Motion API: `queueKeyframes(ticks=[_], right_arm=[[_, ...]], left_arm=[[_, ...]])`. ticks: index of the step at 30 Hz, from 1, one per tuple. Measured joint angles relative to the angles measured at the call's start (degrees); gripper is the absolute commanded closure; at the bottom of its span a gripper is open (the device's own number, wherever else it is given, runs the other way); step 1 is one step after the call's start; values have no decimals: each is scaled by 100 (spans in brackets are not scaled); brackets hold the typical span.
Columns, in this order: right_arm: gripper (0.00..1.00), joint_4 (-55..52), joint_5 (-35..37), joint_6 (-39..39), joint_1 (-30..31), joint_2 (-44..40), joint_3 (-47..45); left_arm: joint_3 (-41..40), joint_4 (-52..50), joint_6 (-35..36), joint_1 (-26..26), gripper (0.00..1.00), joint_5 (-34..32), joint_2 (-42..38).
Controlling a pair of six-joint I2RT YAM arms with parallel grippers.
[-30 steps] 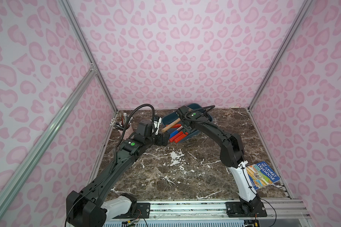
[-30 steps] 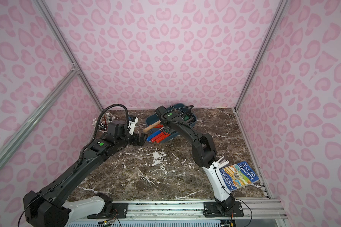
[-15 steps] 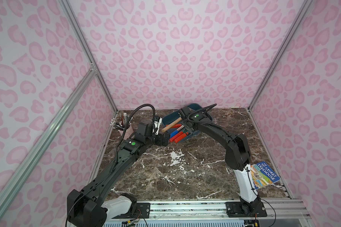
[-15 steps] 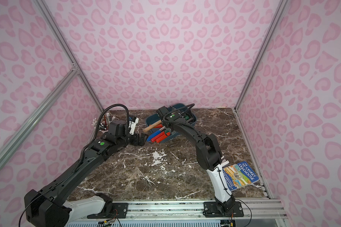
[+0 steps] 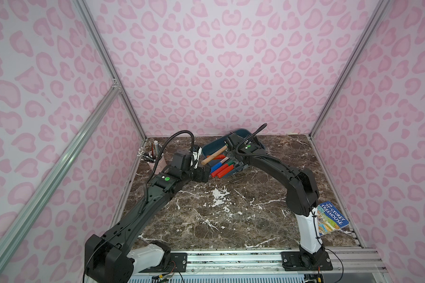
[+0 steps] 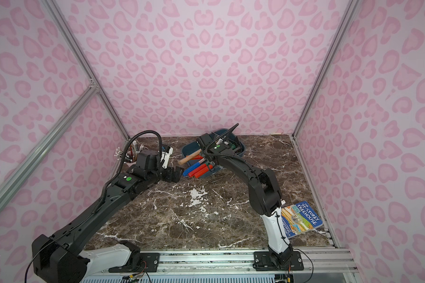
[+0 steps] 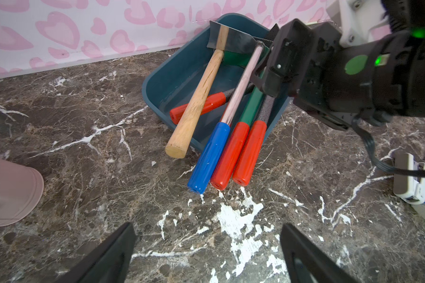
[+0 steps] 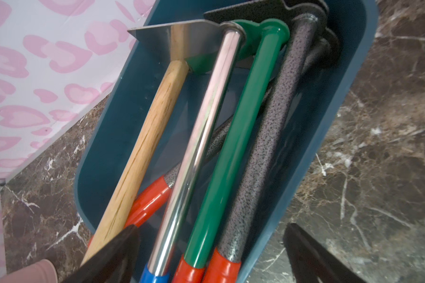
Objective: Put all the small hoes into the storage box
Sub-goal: Place the hoe in the storage box, then reset both arms
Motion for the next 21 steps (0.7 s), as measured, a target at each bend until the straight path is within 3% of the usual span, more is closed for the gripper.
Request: queueKeyframes(ticks=[13, 21], right_arm=[[2, 1040, -232, -1661, -7, -1043, -1414], [2, 1980, -444, -2723, -190, -2103, -3191]], left_arm=[[-234, 511, -2, 0, 4, -330, 138], [-675, 1327, 184, 7, 4, -763, -7]])
